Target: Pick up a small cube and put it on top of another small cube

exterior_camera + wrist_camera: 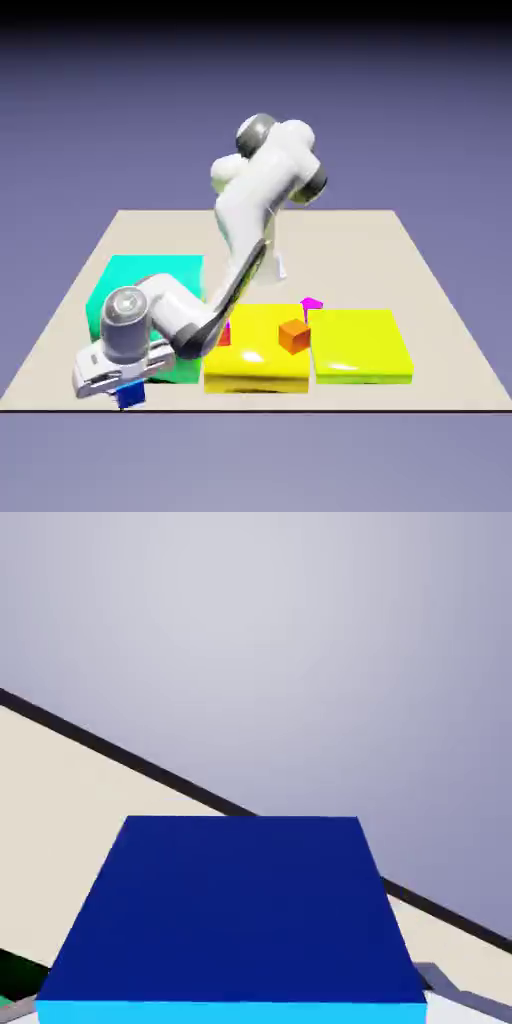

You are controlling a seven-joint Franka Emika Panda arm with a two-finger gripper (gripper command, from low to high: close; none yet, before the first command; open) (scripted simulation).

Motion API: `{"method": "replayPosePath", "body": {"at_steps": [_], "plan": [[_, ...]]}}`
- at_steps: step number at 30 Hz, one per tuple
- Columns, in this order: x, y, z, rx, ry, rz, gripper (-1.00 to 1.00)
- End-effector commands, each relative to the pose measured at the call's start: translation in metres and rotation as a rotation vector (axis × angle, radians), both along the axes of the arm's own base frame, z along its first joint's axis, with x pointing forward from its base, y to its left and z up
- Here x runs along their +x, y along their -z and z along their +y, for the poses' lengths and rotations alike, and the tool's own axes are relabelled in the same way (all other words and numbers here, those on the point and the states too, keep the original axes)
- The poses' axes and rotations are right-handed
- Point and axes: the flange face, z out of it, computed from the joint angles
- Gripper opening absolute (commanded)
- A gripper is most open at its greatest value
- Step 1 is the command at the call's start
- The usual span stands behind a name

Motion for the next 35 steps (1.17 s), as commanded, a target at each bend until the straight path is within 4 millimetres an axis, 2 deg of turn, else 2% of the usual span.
{"method": "replayPosePath", "body": {"at_steps": [1,5,9,13,19,24,26,27,31,32,33,34,35], "plan": [[-0.002,0.000,0.008,0.017,0.006,0.004,-1.00],[-0.001,-0.014,0.053,0.058,-0.025,-0.001,-1.00],[0.000,-0.038,0.102,0.081,-0.078,-0.021,-1.00],[-0.012,-0.058,0.172,0.110,-0.232,0.002,-1.00],[-0.048,-0.102,0.275,0.090,-0.512,0.008,-1.00],[-0.093,-0.145,0.350,0.005,-0.761,-0.025,-1.00],[-0.112,-0.154,0.378,-0.033,-0.901,-0.032,-1.00],[-0.112,-0.154,0.378,-0.033,-0.901,-0.032,-1.00],[-0.116,-0.088,0.359,-0.033,-0.901,-0.032,-1.00],[-0.116,-0.088,0.359,-0.033,-0.901,-0.032,-1.00],[-0.116,-0.088,0.359,-0.033,-0.901,-0.032,1.00],[-0.116,-0.088,0.359,-0.033,-0.901,-0.032,1.00],[-0.114,-0.104,0.363,-0.035,-0.901,-0.032,1.00]]}}
